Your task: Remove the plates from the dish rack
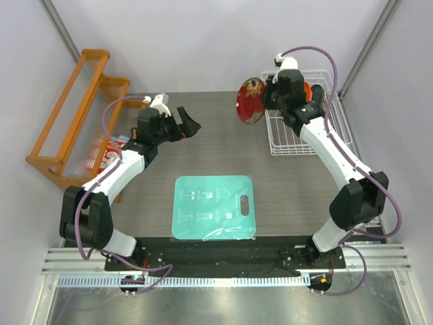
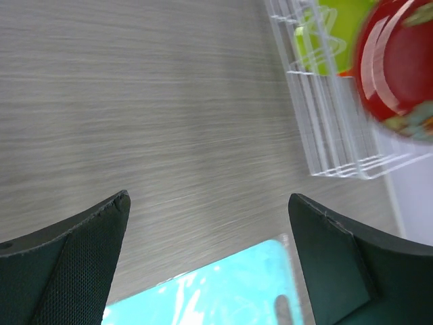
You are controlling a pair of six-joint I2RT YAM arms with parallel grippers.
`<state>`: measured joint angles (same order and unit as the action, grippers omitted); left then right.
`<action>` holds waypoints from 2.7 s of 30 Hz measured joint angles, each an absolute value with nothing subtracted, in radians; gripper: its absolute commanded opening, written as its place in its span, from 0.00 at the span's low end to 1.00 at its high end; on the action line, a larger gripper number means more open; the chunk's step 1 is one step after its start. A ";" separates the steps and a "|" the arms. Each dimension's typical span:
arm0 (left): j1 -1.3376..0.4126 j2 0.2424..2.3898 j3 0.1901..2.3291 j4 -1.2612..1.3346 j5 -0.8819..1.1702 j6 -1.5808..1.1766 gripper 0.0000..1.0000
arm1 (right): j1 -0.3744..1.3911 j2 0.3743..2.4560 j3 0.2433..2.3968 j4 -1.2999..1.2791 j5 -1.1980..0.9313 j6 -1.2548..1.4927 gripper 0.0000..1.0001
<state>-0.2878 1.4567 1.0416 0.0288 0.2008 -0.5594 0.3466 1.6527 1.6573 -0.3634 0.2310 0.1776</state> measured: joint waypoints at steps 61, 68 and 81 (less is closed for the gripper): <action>-0.280 1.712 0.897 0.253 0.136 -0.626 0.00 | 0.355 1.592 1.271 -0.081 -0.120 0.450 0.68; -0.274 1.753 0.938 0.255 0.105 -0.622 0.25 | 0.321 1.592 1.271 -0.099 -0.115 0.440 0.68; -0.268 1.785 0.955 0.118 -0.015 -0.587 0.52 | 0.231 1.621 1.318 -0.162 0.017 0.344 0.72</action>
